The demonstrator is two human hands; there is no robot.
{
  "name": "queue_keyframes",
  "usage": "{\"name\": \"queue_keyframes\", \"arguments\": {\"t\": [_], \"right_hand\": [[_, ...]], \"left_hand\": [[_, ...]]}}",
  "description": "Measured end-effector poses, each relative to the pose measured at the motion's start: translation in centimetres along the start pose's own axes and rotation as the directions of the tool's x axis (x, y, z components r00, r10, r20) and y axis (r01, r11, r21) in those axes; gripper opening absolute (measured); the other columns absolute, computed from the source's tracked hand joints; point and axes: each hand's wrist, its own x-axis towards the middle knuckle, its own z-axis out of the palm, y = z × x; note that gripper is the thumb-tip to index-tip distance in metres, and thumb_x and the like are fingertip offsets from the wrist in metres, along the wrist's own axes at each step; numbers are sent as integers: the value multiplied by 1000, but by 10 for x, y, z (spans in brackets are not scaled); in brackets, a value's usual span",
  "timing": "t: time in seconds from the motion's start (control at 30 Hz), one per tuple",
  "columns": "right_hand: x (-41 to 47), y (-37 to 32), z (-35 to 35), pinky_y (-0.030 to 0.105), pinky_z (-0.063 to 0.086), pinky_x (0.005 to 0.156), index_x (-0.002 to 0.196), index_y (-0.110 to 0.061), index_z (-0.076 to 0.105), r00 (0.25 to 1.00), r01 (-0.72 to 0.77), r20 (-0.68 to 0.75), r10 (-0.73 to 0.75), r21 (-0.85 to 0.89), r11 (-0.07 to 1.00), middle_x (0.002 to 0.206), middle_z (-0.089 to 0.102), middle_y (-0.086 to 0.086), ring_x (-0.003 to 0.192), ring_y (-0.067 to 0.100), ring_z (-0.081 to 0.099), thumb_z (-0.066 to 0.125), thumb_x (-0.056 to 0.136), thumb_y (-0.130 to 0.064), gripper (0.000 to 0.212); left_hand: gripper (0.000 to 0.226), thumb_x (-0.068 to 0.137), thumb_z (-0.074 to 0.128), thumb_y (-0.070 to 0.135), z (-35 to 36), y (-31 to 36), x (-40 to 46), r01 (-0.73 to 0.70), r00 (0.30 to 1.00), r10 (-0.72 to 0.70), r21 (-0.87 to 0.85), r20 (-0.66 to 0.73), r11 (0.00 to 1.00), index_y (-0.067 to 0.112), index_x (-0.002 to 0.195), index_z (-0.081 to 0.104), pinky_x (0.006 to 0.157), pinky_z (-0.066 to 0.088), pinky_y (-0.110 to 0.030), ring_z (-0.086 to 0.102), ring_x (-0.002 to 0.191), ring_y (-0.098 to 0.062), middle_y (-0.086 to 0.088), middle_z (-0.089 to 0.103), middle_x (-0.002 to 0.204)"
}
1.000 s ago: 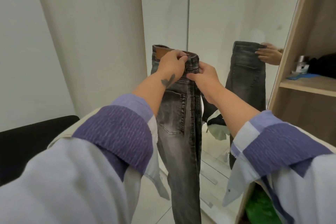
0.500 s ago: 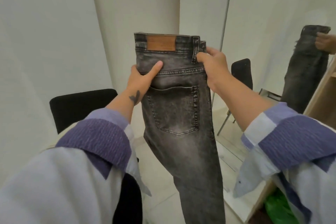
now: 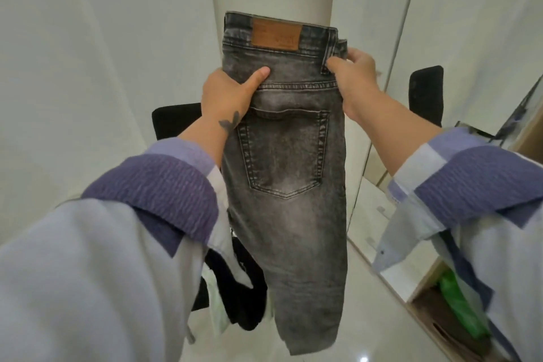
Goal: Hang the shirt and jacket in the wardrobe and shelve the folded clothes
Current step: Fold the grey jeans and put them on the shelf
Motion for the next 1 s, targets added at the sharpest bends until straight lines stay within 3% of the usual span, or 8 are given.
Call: {"name": "queue_keyframes", "arguments": {"t": [0.3, 0.37, 0.47, 0.63, 0.73, 0.83, 1.0], "right_hand": [[-13, -24, 81, 44, 57, 84, 85, -21, 58, 994, 44, 100, -48, 40, 998, 91, 67, 3, 91, 22, 67, 61, 84, -9, 13], [-3, -20, 100, 42, 56, 85, 92, -18, 58, 991, 50, 124, -54, 35, 998, 92, 65, 0, 92, 20, 66, 60, 86, -10, 10], [21, -8, 130, 42, 55, 87, 109, -15, 58, 986, 49, 158, -56, 53, 997, 102, 67, 5, 94, 20, 66, 60, 86, -13, 23], [91, 17, 187, 44, 53, 90, 107, -18, 54, 977, 95, 185, -109, 85, 992, 108, 66, 8, 98, 23, 65, 59, 84, -10, 24], [140, 42, 220, 39, 52, 92, 118, -13, 51, 969, 125, 209, -133, 52, 991, 108, 62, 6, 100, 21, 62, 57, 86, -8, 33], [184, 78, 250, 40, 51, 93, 115, -15, 47, 955, 133, 268, -126, -11, 991, 104, 59, 5, 98, 21, 61, 54, 87, -5, 30], [229, 140, 285, 29, 50, 79, 109, -18, 41, 924, 170, 364, -115, -123, 978, 94, 56, -2, 86, 11, 55, 47, 87, 2, 30]], "left_hand": [[53, 72, 70, 57, -87, 6, 22, -35, 990, 50, 115, -131, 993, 18, 109, 70, 89, 51, -28, 65, 103, -17, -1, 71, 110], [53, 73, 70, 57, -96, -3, 34, -37, 986, 60, 145, -158, 989, 18, 109, 69, 87, 50, -26, 65, 104, -17, -2, 70, 112], [55, 72, 70, 58, -103, -19, 62, -40, 978, 76, 181, -192, 983, 19, 110, 69, 90, 50, -29, 64, 106, -19, -2, 70, 113], [55, 75, 67, 58, -98, -50, 141, -54, 963, 117, 254, -241, 966, 19, 114, 66, 86, 45, -24, 62, 109, -22, -4, 68, 117], [55, 75, 68, 57, -84, -82, 191, -43, 961, 107, 247, -255, 968, 19, 114, 65, 85, 44, -23, 62, 109, -21, -3, 67, 116], [51, 78, 68, 53, -67, -125, 232, -23, 953, 89, 224, -290, 974, 19, 115, 62, 85, 41, -20, 61, 109, -19, -1, 67, 117], [45, 83, 65, 47, -40, -195, 267, 24, 932, 61, 228, -358, 973, 16, 116, 61, 83, 38, -17, 60, 108, -20, -2, 67, 116]]}}
